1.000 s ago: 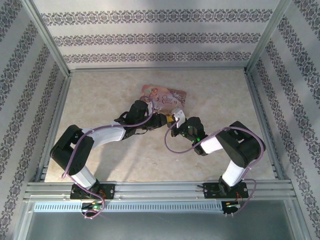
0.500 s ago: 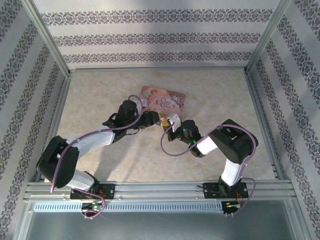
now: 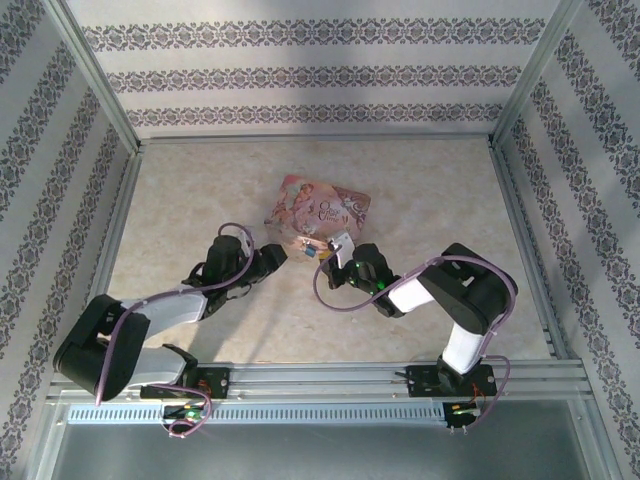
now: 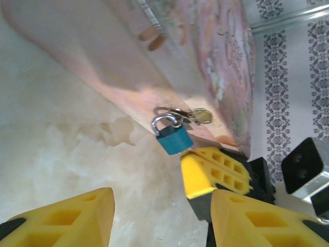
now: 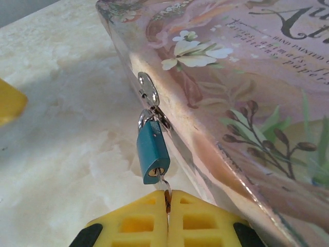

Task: Unlock a padlock with a key

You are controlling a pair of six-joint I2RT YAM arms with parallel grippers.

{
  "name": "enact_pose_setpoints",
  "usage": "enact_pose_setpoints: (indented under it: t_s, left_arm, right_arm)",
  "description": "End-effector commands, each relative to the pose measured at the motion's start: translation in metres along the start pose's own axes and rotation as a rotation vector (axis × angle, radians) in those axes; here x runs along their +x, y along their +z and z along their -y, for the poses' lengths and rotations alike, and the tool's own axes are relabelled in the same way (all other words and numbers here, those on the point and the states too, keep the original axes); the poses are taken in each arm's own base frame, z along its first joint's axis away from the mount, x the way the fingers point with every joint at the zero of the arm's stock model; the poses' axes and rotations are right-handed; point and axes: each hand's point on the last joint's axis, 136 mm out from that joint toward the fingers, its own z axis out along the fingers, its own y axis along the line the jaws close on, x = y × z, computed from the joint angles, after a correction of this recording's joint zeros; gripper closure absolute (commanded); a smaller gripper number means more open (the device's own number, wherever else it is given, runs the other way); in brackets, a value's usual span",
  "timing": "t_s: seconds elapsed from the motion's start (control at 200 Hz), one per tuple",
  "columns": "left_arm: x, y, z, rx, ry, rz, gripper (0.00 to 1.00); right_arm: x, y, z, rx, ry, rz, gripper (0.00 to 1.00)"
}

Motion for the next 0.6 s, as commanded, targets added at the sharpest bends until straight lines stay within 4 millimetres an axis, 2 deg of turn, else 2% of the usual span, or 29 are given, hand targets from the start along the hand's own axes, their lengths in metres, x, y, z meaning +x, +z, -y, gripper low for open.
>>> enact_pose_setpoints:
  t_s: [0.0,0.22,0.595]
  left_arm:
    - [-0.020,-0.002,0.022,0.136,-0.048,0.102,0.48]
    - [-0.018,0.009,0.014,0.179,-0.091,0.104,0.49]
    - [-0.012,0.025,0.016,0.248,-0.140,0.079,0.51]
  right_arm:
    - [0.011,-0.001,-0.009,-0.009,0.129,-0.074,1.00]
    - [0.012,-0.003,-0.025,-0.037,0.255,-0.130,1.00]
    - [-0.007,-0.002,-0.044,-0.089,0.373,-0.187,1.00]
